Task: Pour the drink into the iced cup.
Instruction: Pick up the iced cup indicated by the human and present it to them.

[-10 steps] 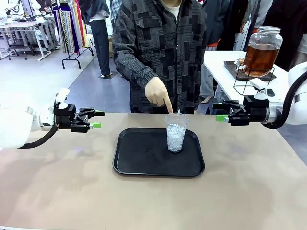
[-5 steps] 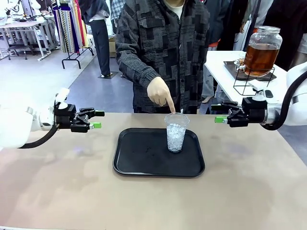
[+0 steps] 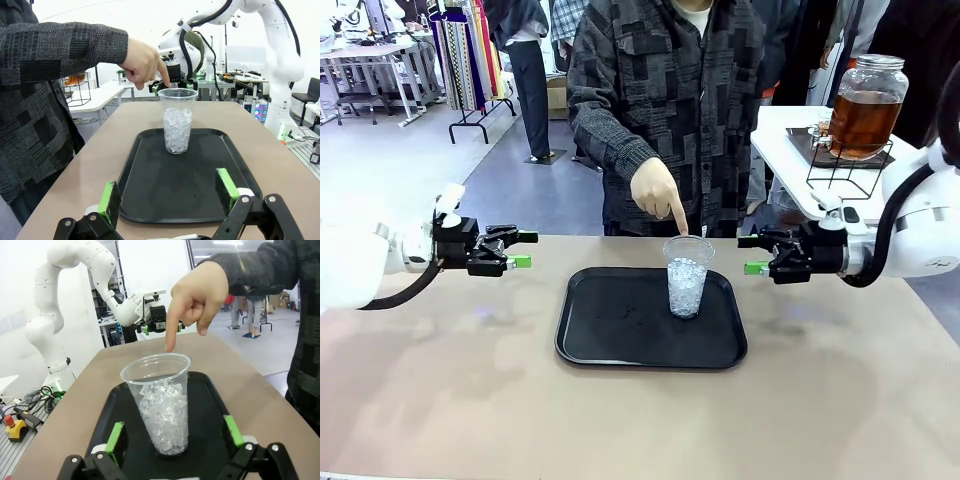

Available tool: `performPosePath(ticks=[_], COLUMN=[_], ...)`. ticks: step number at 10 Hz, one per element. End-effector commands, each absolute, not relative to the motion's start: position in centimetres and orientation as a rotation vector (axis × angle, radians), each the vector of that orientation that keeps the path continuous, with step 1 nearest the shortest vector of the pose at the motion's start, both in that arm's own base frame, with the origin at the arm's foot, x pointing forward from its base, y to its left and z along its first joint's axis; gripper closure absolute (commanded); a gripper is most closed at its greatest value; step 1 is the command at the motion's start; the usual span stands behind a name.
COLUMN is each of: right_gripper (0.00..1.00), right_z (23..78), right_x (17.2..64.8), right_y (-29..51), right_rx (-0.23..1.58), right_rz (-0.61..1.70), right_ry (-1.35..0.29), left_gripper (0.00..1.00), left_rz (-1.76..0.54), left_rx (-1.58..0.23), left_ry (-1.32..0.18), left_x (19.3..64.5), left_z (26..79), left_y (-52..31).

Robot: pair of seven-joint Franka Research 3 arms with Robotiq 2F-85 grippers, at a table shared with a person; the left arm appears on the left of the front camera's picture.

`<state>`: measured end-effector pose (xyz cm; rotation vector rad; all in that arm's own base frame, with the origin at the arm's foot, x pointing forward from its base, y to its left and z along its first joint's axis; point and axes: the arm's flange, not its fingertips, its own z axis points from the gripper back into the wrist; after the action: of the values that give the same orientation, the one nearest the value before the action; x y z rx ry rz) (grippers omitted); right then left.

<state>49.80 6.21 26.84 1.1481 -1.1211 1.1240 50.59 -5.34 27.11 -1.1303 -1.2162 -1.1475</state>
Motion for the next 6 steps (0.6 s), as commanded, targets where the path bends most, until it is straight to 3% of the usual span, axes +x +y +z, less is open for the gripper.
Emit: performPosePath(ticks=[1,6], right_gripper=[0.00,0.00], right_z=[25.9,24.1], right_x=[50.6,50.0], right_y=[7.9,10.5], right_rx=[1.125,1.197], right_rz=[1.142,1.134], right_ry=[-1.192,-1.133], left_gripper=[0.00,0.00], left_rz=[-1.149,-1.149], left_rx=[-1.129,-1.129], left_ry=[-1.218,-1.218], left_x=[50.6,50.6], left_z=[27.3,27.3], left_y=[-5.4,-5.4])
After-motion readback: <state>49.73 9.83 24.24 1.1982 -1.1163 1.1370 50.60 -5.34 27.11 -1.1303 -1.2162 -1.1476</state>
